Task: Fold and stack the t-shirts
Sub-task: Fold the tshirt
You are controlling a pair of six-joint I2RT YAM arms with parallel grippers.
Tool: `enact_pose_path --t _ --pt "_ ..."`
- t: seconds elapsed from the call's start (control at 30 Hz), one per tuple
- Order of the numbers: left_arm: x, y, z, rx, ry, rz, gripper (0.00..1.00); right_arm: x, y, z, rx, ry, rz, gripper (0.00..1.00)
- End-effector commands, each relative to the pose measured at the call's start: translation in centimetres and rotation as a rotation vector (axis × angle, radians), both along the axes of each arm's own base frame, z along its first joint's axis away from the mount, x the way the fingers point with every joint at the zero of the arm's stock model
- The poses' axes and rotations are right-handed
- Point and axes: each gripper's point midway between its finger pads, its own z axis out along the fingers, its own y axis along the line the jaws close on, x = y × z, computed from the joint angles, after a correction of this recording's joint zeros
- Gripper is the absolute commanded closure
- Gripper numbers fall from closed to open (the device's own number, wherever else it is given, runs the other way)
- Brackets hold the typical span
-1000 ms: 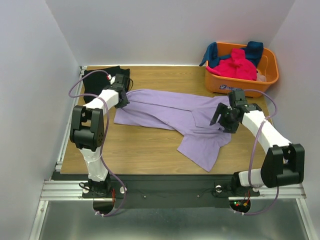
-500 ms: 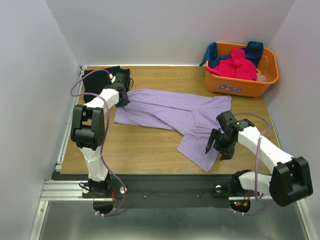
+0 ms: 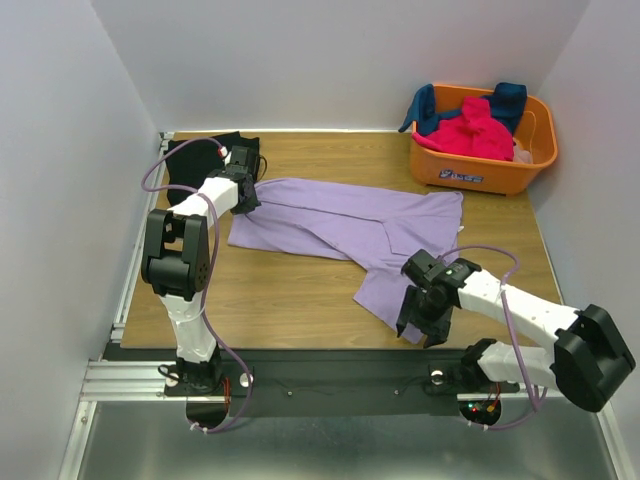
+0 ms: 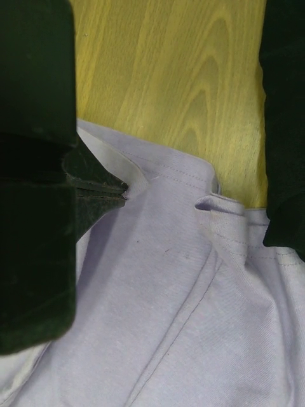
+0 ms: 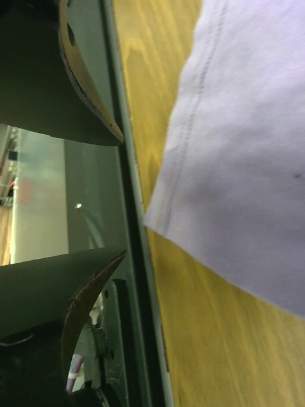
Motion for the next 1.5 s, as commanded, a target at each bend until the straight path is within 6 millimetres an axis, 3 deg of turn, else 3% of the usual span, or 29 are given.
enact_pose_path --t 0.0,0.33,0.63,1.0,1.2,1.33,1.47 --pt "0.6 0.4 1.7 0.016 -0.044 -0.018 1.00 1.8 0.4 -0.3 -0.023 -0.075 -0.075 0.32" --pt "0.8 -0.2 1.4 -0.013 -0.046 -0.025 1.00 1.9 -0.7 -1.7 -0.083 -0.086 -0.088 0.50" --pt "1.2 0.0 2.2 0.000 -0.063 -0.027 1.00 1.2 -1.3 -2.2 -0.083 -0.082 -0.105 0.53" --pt "0.8 0.3 2.0 0.012 -0.055 -0.029 1.00 0.4 -1.8 -4.6 -0.106 -0.054 -0.095 0.62" --pt "0.7 0.3 2.1 0.011 -0.055 -0.028 1.00 0.1 -2.2 -5.3 -0.120 -0.052 -0.098 0.79" --pt "0.4 0.4 2.3 0.014 -0.057 -0.032 1.00 0.3 -1.9 -4.8 -0.105 -0.061 -0.095 0.99" --pt "-0.4 0.6 3.1 0.017 -0.067 -0.036 1.00 0.5 -1.7 -3.1 -0.091 -0.067 -0.093 1.00"
